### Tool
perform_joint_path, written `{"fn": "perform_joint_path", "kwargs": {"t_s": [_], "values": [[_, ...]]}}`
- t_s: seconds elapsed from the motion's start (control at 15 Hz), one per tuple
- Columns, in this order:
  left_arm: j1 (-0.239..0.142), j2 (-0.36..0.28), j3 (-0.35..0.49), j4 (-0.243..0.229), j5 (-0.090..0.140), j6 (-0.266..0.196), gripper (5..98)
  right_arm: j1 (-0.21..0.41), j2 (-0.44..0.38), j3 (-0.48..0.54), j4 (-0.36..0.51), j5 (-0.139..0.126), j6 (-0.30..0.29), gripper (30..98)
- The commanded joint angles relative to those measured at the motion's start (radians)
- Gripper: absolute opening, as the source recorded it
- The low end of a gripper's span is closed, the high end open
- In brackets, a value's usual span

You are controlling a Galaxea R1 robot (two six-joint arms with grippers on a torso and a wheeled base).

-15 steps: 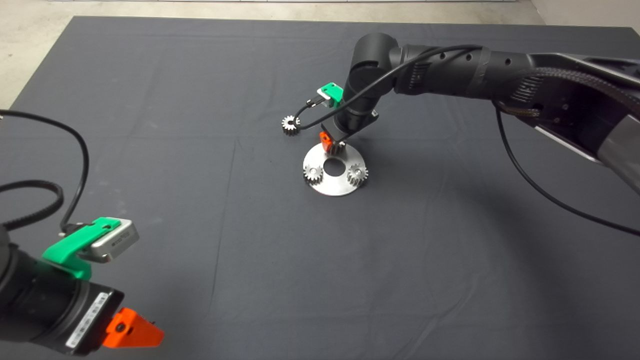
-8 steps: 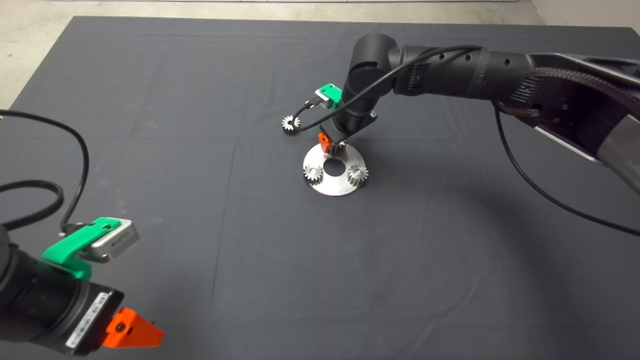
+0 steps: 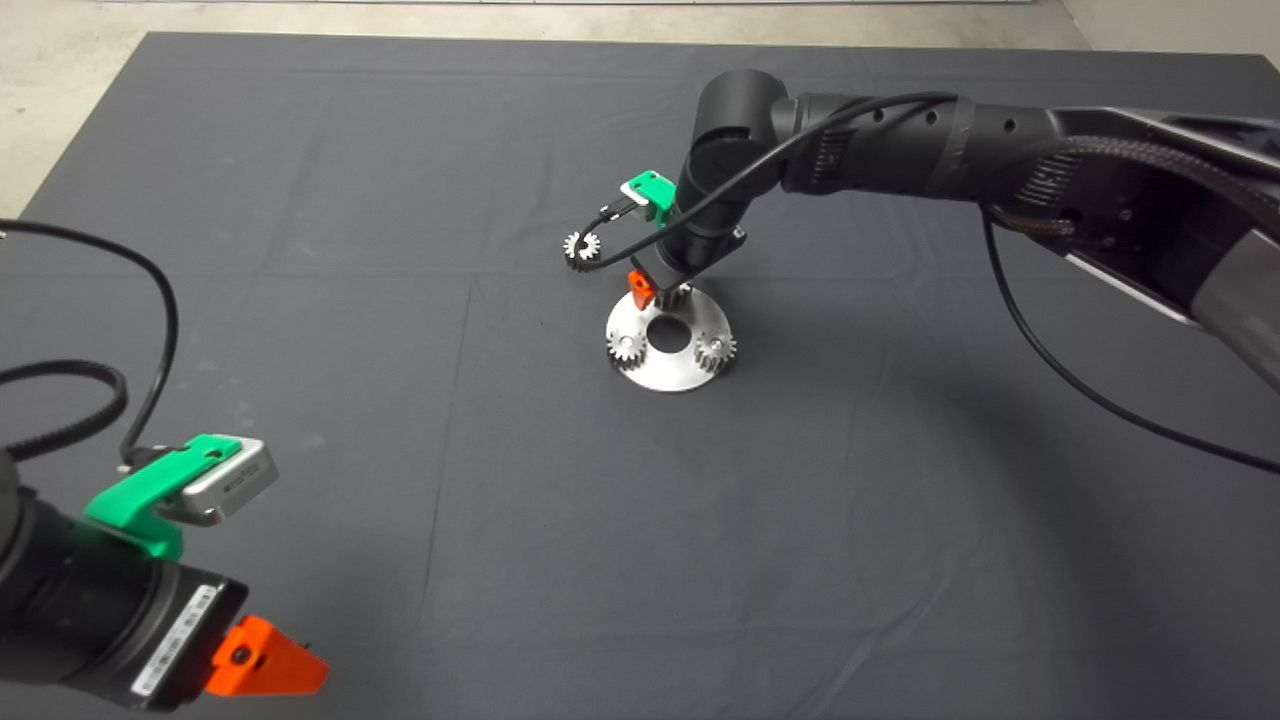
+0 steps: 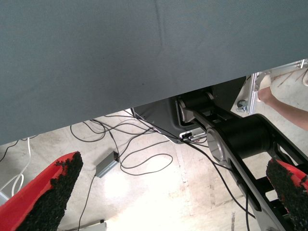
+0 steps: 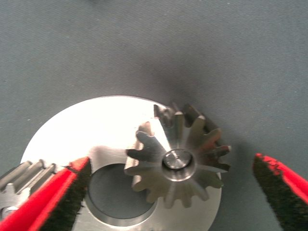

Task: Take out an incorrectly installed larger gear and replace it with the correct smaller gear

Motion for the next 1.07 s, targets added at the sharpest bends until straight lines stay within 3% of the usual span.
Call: {"fn": "perform_joint_path", "kwargs": {"t_s": [0.0,0.33,0.87,1.0], "values": [[-0.010,-0.007,0.017,-0.016,0.002,-0.001,98.3,0.023,0.005,0.007,0.025,-0.003,0.000,86.1],[-0.010,-0.007,0.017,-0.016,0.002,-0.001,98.3,0.022,0.005,0.011,0.024,-0.003,0.000,80.5],[-0.010,-0.007,0.017,-0.016,0.002,-0.001,98.3,0.017,0.005,0.010,0.023,-0.001,0.000,80.3],[-0.010,-0.007,0.017,-0.016,0.002,-0.001,98.3,0.018,0.002,0.009,0.023,-0.003,0.001,75.3]]}}
